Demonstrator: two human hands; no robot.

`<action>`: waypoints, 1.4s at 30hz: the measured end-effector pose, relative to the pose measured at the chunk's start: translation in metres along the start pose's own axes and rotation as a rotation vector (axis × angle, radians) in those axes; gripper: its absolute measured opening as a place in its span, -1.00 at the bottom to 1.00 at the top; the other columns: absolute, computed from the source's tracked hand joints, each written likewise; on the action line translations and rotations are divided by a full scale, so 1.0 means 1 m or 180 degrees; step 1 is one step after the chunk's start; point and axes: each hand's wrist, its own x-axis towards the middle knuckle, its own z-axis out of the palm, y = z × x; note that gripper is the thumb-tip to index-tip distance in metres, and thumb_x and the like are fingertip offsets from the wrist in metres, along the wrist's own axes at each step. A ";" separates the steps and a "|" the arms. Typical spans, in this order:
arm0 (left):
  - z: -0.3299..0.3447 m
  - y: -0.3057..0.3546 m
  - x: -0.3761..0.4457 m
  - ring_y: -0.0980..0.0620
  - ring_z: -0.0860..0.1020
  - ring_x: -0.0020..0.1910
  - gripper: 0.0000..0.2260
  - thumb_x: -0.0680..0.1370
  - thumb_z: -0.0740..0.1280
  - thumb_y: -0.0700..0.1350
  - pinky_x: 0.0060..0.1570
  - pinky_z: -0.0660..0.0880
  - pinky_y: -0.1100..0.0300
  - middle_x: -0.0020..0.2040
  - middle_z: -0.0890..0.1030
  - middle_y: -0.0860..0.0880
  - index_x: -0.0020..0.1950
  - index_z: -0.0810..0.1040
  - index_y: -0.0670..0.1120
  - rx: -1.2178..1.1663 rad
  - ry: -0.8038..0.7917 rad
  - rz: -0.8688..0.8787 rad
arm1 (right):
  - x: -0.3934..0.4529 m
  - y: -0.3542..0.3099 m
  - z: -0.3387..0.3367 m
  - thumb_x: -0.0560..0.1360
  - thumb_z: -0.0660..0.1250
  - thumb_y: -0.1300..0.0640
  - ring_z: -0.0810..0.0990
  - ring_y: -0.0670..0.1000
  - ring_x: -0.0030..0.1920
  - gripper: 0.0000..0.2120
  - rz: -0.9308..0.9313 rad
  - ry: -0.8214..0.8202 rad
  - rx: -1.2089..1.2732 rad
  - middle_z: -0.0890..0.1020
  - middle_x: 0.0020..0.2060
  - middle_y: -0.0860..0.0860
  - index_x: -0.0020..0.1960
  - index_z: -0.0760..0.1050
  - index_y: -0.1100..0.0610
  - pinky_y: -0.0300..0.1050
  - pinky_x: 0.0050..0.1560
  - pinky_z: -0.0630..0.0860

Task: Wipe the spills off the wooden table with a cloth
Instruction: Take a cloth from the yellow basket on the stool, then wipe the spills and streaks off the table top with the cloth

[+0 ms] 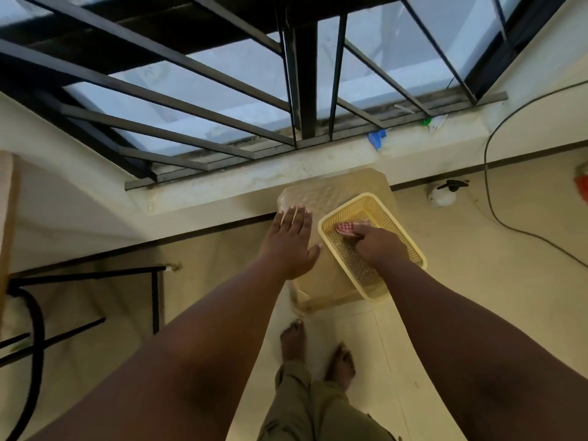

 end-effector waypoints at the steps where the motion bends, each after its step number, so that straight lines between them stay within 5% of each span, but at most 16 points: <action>1: -0.004 0.000 -0.005 -0.05 -0.32 0.51 -0.34 0.61 -0.11 0.23 0.37 -0.45 0.05 0.56 -0.24 -0.13 0.53 -0.27 -0.13 0.0000 0.0038 -0.0040 | -0.003 -0.003 -0.007 0.48 0.14 -0.06 0.50 0.22 0.17 -0.55 0.0052 -0.0061 -0.0019 0.57 0.20 0.11 0.36 0.41 -0.13 0.15 0.19 0.44; 8: -0.030 -0.004 -0.060 -0.04 -0.33 0.50 -0.34 0.61 -0.12 0.23 0.40 -0.41 0.03 0.55 -0.25 -0.13 0.53 -0.28 -0.12 -0.0071 0.0277 -0.0303 | -0.041 -0.022 -0.030 0.51 0.17 -0.32 0.59 0.14 -0.02 -0.51 0.0108 0.0078 -0.0518 0.63 -0.06 0.06 0.06 0.54 0.08 0.01 0.01 0.50; 13: -0.042 -0.016 -0.120 -0.05 -0.32 0.51 -0.35 0.61 -0.09 0.20 0.36 -0.42 0.05 0.56 -0.25 -0.12 0.53 -0.29 -0.11 -0.0226 0.0437 -0.0608 | -0.081 -0.058 -0.034 0.53 0.28 -0.05 0.55 0.11 -0.18 -0.73 -0.0317 -0.0289 0.0158 0.59 -0.21 0.10 -0.19 0.50 0.14 -0.10 -0.23 0.41; 18: -0.048 -0.041 -0.190 -0.07 -0.30 0.51 -0.35 0.62 -0.08 0.19 0.45 -0.35 -0.01 0.56 -0.25 -0.14 0.54 -0.27 -0.13 -0.0269 0.0508 -0.0937 | -0.141 -0.117 -0.013 0.51 0.34 0.14 0.61 0.09 -0.14 -0.90 -0.0769 -0.0463 0.0376 0.64 -0.18 0.09 -0.09 0.61 0.15 -0.02 -0.10 0.54; 21: -0.050 -0.062 -0.237 -0.07 -0.29 0.52 -0.36 0.63 -0.07 0.16 0.47 -0.31 -0.02 0.56 -0.25 -0.15 0.54 -0.25 -0.15 -0.0221 0.0621 -0.1091 | -0.186 -0.164 0.010 0.52 0.33 0.19 0.56 -0.06 -0.26 -0.86 -0.1223 -0.0613 0.0619 0.60 -0.28 -0.04 0.02 0.63 0.05 -0.23 -0.29 0.48; 26: -0.044 -0.107 -0.336 -0.08 -0.26 0.53 -0.37 0.63 -0.08 0.17 0.47 -0.31 -0.02 0.56 -0.22 -0.14 0.54 -0.23 -0.16 -0.0238 0.0883 -0.1383 | -0.272 -0.247 0.049 0.57 0.29 0.07 0.48 -0.09 -0.38 -0.74 -0.1891 -0.0606 0.0387 0.59 -0.36 0.00 -0.28 0.55 0.08 -0.23 -0.39 0.35; 35: 0.051 -0.213 -0.589 -0.10 -0.19 0.54 -0.33 0.60 -0.06 0.21 0.43 -0.33 -0.02 0.58 -0.14 -0.14 0.56 -0.18 -0.14 -0.0165 0.1172 -0.2165 | -0.425 -0.365 0.158 0.53 0.34 0.04 0.60 0.06 -0.20 -0.87 -0.2374 -0.0465 0.0362 0.65 -0.25 0.03 -0.12 0.60 0.07 -0.05 -0.14 0.50; 42: 0.121 -0.239 -0.695 -0.10 -0.20 0.54 -0.34 0.60 -0.12 0.22 0.42 -0.35 -0.01 0.57 -0.15 -0.15 0.55 -0.21 -0.14 -0.0387 0.0966 -0.2853 | -0.489 -0.380 0.188 0.59 0.20 0.02 0.54 -0.01 -0.22 -0.82 -0.2758 0.0283 -0.0076 0.60 -0.21 -0.03 -0.01 0.58 0.00 -0.08 -0.19 0.48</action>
